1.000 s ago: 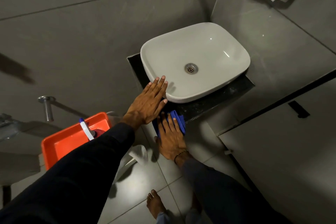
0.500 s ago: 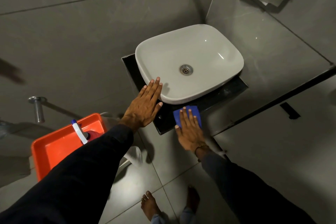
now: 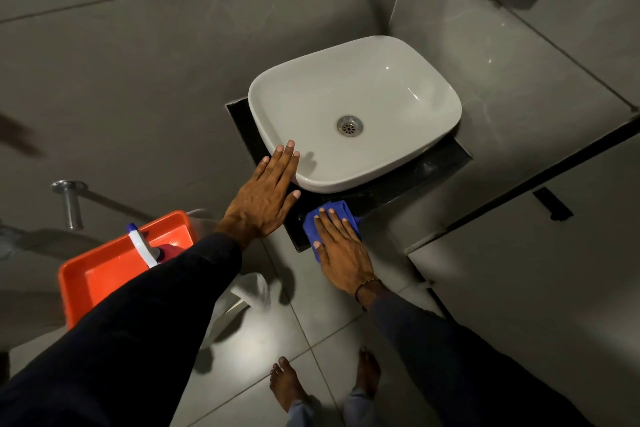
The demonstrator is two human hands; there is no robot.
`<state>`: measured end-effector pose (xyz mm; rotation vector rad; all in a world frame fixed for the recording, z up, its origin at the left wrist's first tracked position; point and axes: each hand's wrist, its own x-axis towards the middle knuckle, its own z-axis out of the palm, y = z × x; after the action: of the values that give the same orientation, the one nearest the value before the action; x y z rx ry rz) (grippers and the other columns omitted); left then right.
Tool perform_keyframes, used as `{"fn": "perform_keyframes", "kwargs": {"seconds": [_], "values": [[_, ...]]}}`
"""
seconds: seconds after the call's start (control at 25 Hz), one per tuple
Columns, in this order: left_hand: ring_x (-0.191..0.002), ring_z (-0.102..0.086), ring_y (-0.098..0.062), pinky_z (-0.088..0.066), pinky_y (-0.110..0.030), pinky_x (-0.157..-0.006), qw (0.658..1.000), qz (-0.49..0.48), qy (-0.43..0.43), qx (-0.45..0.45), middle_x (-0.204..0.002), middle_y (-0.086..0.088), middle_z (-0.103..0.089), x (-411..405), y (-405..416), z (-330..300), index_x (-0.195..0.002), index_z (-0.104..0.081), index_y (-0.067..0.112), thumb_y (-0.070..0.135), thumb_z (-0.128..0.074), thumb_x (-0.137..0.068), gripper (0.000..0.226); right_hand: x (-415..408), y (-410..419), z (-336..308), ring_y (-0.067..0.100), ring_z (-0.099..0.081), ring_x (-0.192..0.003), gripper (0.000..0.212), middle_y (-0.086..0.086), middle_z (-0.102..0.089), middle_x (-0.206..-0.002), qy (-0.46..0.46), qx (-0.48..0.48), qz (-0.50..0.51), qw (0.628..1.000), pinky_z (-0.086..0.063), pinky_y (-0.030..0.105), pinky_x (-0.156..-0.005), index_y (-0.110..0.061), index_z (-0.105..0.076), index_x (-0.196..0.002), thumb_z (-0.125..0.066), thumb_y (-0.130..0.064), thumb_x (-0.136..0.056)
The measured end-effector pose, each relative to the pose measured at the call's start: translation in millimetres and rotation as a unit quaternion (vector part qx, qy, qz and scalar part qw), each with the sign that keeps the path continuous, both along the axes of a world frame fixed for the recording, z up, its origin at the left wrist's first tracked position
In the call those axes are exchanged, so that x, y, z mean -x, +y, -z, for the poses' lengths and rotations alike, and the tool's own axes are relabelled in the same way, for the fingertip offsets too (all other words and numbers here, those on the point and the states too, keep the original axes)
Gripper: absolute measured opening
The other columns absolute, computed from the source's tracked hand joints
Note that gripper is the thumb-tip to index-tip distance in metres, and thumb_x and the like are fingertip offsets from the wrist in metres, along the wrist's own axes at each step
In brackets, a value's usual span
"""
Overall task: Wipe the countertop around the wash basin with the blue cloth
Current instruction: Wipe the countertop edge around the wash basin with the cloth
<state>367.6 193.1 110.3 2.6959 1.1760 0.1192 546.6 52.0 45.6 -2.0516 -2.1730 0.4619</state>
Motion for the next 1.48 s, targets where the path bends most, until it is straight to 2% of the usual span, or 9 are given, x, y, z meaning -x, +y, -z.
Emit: {"fn": "perform_keyframes", "kwargs": {"seconds": [0.12, 0.24, 0.4, 0.64, 0.84, 0.96, 1.16, 1.36, 1.48], "values": [[-0.161, 0.006, -0.024, -0.007, -0.044, -0.132, 1.000, -0.006, 0.007, -0.007, -0.173, -0.008, 0.008, -1.7, -1.8, 0.7, -0.164, 0.004, 0.012, 0.046, -0.024, -0.107, 0.072, -28.2, 12.2, 4.2, 0.021, -0.010, -0.157, 0.058, 0.006, -0.017, -0.168, -0.036, -0.013, -0.022, 0.999, -0.001, 0.033, -0.128, -0.009, -0.016, -0.159, -0.027, -0.034, -0.107], [-0.161, 0.006, -0.023, -0.008, -0.044, -0.132, 1.000, -0.021, 0.016, -0.010, -0.173, -0.009, 0.009, -4.2, -6.0, -0.7, -0.164, 0.005, 0.012, 0.046, -0.023, -0.107, 0.072, -86.5, 19.0, 2.7, 0.023, -0.018, -0.156, 0.056, 0.007, -0.023, -0.166, -0.034, -0.016, 0.046, 0.998, -0.010, 0.035, -0.129, -0.008, -0.023, -0.158, -0.032, -0.031, -0.107], [-0.161, 0.006, -0.023, -0.008, -0.045, -0.132, 0.999, -0.043, 0.020, -0.010, -0.173, -0.009, 0.008, -8.2, -10.6, -5.2, -0.164, 0.004, 0.011, 0.047, -0.019, -0.107, 0.071, -115.6, 23.0, -1.0, 0.023, -0.013, -0.157, 0.057, 0.007, -0.018, -0.167, -0.037, 0.009, 0.090, 0.995, -0.009, 0.037, -0.129, -0.008, -0.019, -0.159, -0.029, -0.031, -0.107], [-0.161, -0.003, -0.027, -0.013, -0.047, -0.131, 0.994, -0.101, 0.035, -0.033, -0.173, -0.012, -0.001, -25.7, -24.5, -13.2, -0.163, -0.007, 0.004, 0.048, -0.012, -0.103, 0.074, -135.0, 16.6, -6.8, 0.028, -0.028, -0.152, 0.056, 0.009, -0.031, -0.163, -0.036, -0.005, -0.094, 0.995, -0.023, 0.044, -0.125, -0.004, -0.033, -0.154, -0.044, -0.025, -0.103], [-0.160, -0.001, -0.025, -0.009, -0.045, -0.131, 0.988, -0.147, 0.039, -0.031, -0.173, -0.011, 0.001, -42.1, -40.0, -17.2, -0.163, -0.004, 0.004, 0.048, -0.011, -0.104, 0.073, -201.5, 29.6, -6.3, 0.021, -0.010, -0.157, 0.058, 0.005, -0.012, -0.168, -0.043, 0.024, -0.012, 0.999, -0.006, 0.034, -0.129, -0.010, -0.014, -0.160, -0.029, -0.030, -0.107], [-0.161, -0.004, -0.027, -0.014, -0.047, -0.131, 0.989, -0.125, 0.059, -0.049, -0.173, -0.012, -0.004, -61.3, -45.9, -21.1, -0.163, -0.008, 0.005, 0.046, -0.011, -0.106, 0.070, -202.3, 33.8, -11.2, 0.021, -0.004, -0.158, 0.060, 0.005, -0.008, -0.169, -0.018, 0.041, 0.032, 0.998, -0.001, 0.036, -0.129, -0.009, -0.011, -0.160, -0.028, -0.031, -0.107], [-0.161, 0.002, -0.027, -0.012, -0.045, -0.132, 0.988, -0.126, 0.073, -0.052, -0.173, -0.010, 0.000, -111.2, -49.3, -17.7, -0.163, -0.006, 0.006, 0.044, -0.013, -0.107, 0.069, -227.4, 29.8, -12.6, 0.021, 0.001, -0.158, 0.063, 0.005, 0.000, -0.170, -0.030, 0.056, -0.047, 0.997, -0.001, 0.035, -0.130, -0.011, -0.003, -0.160, -0.027, -0.033, -0.107], [-0.161, 0.000, -0.028, -0.010, -0.044, -0.132, 0.981, -0.166, 0.082, -0.056, -0.173, -0.013, 0.000, -132.1, -52.1, -15.8, -0.163, -0.007, 0.003, 0.041, -0.015, -0.107, 0.068, -271.7, 48.9, -17.9, 0.021, -0.004, -0.158, 0.062, 0.005, -0.006, -0.170, -0.026, 0.067, 0.049, 0.996, -0.004, 0.036, -0.129, -0.008, -0.008, -0.160, -0.029, -0.031, -0.107], [-0.161, 0.001, -0.027, -0.010, -0.044, -0.132, 0.980, -0.169, 0.086, -0.058, -0.173, -0.013, 0.001, -133.4, -54.4, -18.7, -0.163, -0.006, 0.003, 0.043, -0.012, -0.106, 0.070, -258.5, 43.6, -17.7, 0.021, -0.003, -0.158, 0.063, 0.005, -0.005, -0.170, -0.034, 0.061, 0.025, 0.997, -0.002, 0.037, -0.129, -0.009, -0.007, -0.160, -0.028, -0.034, -0.106]]}}
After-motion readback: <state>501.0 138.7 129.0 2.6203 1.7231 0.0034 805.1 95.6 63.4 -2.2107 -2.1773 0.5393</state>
